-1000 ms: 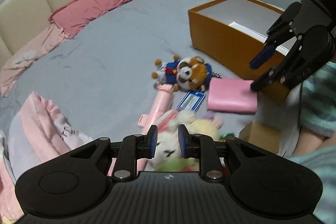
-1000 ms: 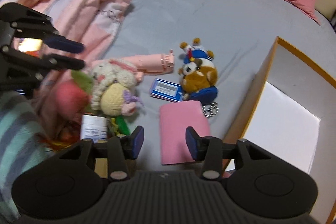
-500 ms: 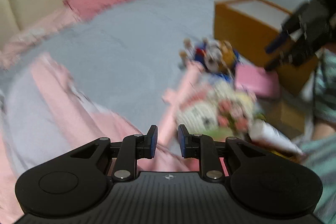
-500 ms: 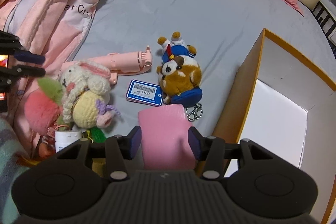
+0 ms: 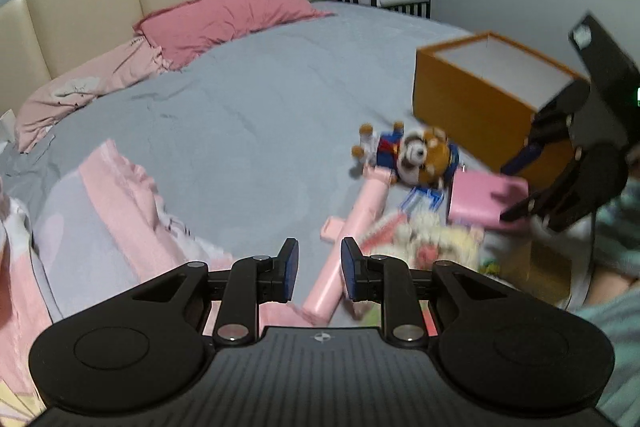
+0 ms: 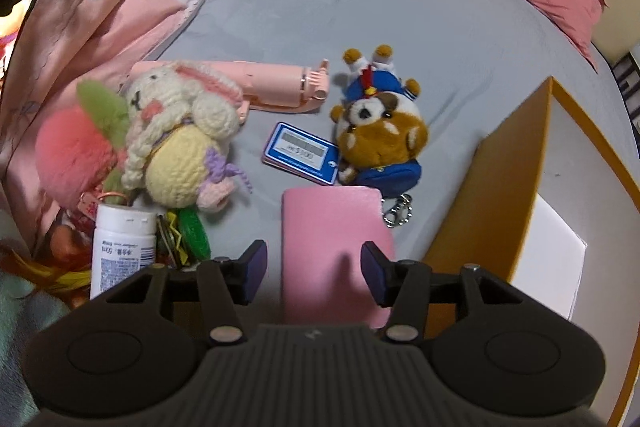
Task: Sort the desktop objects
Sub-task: 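Withdraw both grippers from the orange box back toward the pile, then move the right gripper onto the pink notebook and close on it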
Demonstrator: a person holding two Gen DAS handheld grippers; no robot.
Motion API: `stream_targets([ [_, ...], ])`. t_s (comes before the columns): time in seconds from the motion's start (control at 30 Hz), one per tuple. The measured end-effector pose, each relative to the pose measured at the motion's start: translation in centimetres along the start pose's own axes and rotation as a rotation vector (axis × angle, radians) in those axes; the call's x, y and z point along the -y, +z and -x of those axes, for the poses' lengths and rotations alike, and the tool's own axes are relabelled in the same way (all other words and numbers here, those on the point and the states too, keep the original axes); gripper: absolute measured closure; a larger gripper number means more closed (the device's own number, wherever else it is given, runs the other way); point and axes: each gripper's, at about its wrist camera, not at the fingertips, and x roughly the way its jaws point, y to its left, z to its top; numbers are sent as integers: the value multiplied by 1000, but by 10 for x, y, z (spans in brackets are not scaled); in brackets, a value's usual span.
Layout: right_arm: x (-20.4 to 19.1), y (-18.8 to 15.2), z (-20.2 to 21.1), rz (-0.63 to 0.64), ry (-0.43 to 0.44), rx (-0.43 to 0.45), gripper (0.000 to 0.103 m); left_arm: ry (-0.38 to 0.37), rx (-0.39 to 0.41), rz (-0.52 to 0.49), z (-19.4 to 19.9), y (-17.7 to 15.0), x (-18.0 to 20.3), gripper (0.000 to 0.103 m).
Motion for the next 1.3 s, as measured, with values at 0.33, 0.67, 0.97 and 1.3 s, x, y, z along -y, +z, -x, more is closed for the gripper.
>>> stream_targets([
  [0.33,8,-3,1,-67,-11,1,46,62,-61,-54,-9,-43,6,76],
  [0.67,9,1,6,-76,-46,28,45,274,150,-130,23,-14,-2,76],
  [0.97,-13,-6,-15,111,-109,-31,46,144,125,-19,25,16,12,76],
  [1.3,2,0,-39,-14,-72,-125,40,33,42,-20,10,35,38,73],
])
